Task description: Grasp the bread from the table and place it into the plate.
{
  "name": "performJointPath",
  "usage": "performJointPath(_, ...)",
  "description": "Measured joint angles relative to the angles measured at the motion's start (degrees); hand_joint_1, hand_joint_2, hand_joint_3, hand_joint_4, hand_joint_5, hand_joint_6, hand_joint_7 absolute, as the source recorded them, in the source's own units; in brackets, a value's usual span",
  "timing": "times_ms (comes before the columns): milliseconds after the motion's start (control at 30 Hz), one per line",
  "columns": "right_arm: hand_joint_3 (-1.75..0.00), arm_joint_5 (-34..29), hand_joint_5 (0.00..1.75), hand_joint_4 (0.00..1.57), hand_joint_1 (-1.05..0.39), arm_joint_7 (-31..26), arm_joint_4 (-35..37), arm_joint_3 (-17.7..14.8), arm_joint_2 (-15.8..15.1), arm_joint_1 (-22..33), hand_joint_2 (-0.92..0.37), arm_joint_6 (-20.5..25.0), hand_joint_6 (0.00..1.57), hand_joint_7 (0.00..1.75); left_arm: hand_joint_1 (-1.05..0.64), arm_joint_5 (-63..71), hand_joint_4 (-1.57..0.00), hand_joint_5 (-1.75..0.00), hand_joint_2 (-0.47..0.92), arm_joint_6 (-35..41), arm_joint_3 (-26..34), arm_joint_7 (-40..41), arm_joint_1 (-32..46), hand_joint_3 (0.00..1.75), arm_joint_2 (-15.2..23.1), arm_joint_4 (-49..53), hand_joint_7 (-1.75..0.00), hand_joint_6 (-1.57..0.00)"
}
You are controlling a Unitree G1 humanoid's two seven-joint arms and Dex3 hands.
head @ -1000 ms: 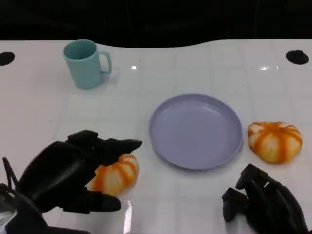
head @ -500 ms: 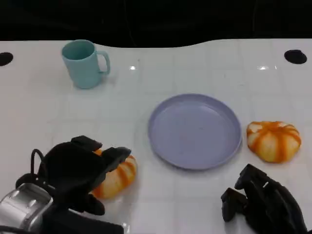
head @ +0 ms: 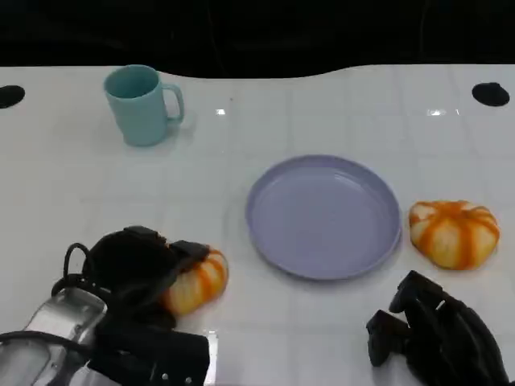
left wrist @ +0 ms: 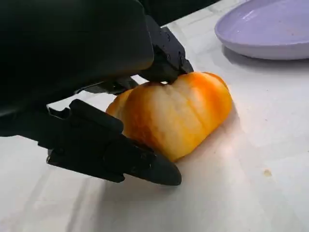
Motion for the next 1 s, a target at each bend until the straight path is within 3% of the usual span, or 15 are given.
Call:
performJointPath(33,-0.25,0.00,1.68,0.79,-0.55,0.10,0.05,-0.01,-0.02,0.01,-0.92,0.00,0.69,1.41,-0.29,-0.54,-0.76,-1.39,0.85,-1.24,-0.34,3.08,-0.47,0.57,-0.02,1.88,-0.25,-1.12)
performJointPath(67,-0.25,0.00,1.68,0.79,-0.55,0.12,0.08,-0.02,-0.05,0.03,-0.92,0.00,0.69,1.41,-0.27,-1.32,-0.77,-1.55,0.77,-2.84,-0.51,5.96,-0.89,0.77,-0.07,3.78,-0.55,-1.07)
performJointPath(100,-0.26,-0.01,1.68,0.78,-0.55,0.18,0.09,-0.01,-0.09,0.03,-0.92,0.00,0.69,1.42,-0.27,-2.03,-0.78,-1.66,0.73,-4.56,-0.57,9.11,-1.20,0.90,-0.07,5.83,-0.90,-0.96)
performJointPath(133,-0.27,-0.02,1.68,0.79,-0.54,0.23,0.10,0.00,-0.15,0.02,-0.92,-0.01,0.69,1.42,-0.26,-2.58,-0.79,-1.71,0.68,-6.07,-0.68,11.90,-1.38,0.98,-0.05,7.57,-1.39,-0.78)
performJointPath(167,-0.27,-0.03,1.68,0.79,-0.54,0.27,0.10,-0.01,-0.22,0.01,-0.92,-0.01,0.69,1.42,-0.26,-3.40,-0.79,-1.73,0.66,-7.48,-0.84,14.34,-1.62,1.01,-0.07,9.12,-1.56,-0.71)
performJointPath(233,-0.26,-0.02,1.68,0.79,-0.55,0.33,0.10,-0.02,-0.26,-0.05,-0.92,-0.02,0.68,1.43,-0.26,-3.92,-0.79,-1.74,0.63,-9.50,-1.24,18.23,-2.21,1.03,-0.06,11.39,-1.71,-0.64)
performJointPath(467,-0.25,0.01,1.68,0.78,-0.55,0.38,0.31,-0.15,-0.28,-0.27,-0.92,-0.06,0.67,1.42,-0.27,-10.04,-0.78,-1.75,0.48,-14.34,0.48,28.23,-3.10,1.29,-2.28,15.14,-1.75,-0.59)
performJointPath(667,-0.25,0.52,1.67,0.77,-0.54,1.68,1.44,-0.36,-0.46,-0.95,-0.92,0.01,0.67,1.41,-0.22,-20.49,-0.81,-1.75,0.34,-12.77,5.75,26.13,-2.72,1.46,-7.62,8.56,-1.75,-0.61)
performJointPath(1000,-0.25,0.53,1.67,0.77,-0.55,1.60,1.45,-0.34,-0.51,-0.97,-0.92,0.00,0.67,1.41,-0.22,-20.87,-0.83,-1.75,0.34,-10.01,5.77,25.82,-4.29,1.32,-12.18,4.88,-1.74,-0.63)
